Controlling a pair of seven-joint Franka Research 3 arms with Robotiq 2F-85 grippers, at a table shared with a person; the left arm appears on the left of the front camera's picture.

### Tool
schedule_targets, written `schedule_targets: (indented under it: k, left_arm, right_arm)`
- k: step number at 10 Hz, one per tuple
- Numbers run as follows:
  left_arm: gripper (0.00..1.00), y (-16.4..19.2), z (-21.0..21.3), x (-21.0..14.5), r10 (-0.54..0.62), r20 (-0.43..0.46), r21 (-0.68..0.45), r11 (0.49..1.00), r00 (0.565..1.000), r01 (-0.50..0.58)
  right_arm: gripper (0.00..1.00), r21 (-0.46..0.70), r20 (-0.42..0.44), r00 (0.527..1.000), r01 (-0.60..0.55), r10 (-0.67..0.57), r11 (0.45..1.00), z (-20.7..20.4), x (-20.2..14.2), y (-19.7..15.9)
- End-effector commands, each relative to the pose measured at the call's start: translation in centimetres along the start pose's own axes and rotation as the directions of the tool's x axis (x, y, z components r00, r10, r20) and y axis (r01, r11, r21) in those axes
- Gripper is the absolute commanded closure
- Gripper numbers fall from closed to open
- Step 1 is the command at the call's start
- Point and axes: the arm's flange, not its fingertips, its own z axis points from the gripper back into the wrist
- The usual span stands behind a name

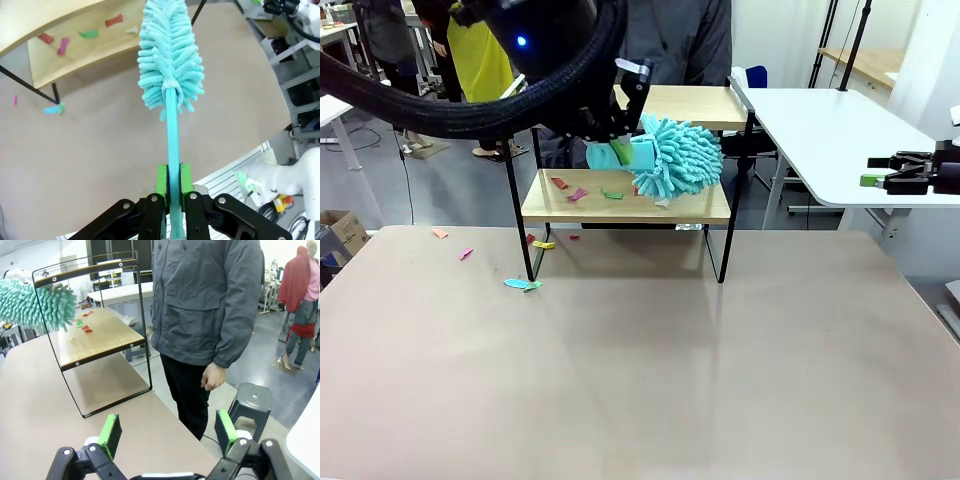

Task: Clean the shelf.
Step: Clean the specific section of the Shelf indicated by the human with the Duster.

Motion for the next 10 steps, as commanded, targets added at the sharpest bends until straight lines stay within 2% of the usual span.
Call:
schedule_targets:
  k: [1,3,6,10]
  left_arm:
    - [0.87,-2.2,-2.1,0.3,0.02,-0.002,0.021,1.0,1.0,-0.02]
    - [0.87,-5.8,-5.1,0.6,0.065,0.059,0.057,0.996,0.996,-0.069]
    - [0.87,-9.8,-9.5,0.8,0.142,0.179,0.19,0.966,0.974,-0.175]
    - [0.87,-12.1,-14.2,1.2,0.213,0.286,0.156,0.952,0.934,-0.265]
  right_arm:
    - [0.0,-0.016,-0.014,1.0,0.012,-0.012,1.0,-0.2,0.8,0.4]
    - [0.0,-0.016,-0.014,1.0,0.012,-0.012,1.0,-0.2,0.8,0.4]
    - [0.0,-0.016,-0.014,1.0,0.012,-0.012,1.0,-0.2,0.8,0.4]
    - [0.0,-0.016,-0.014,1.0,0.012,-0.012,1.0,-0.2,0.8,0.4]
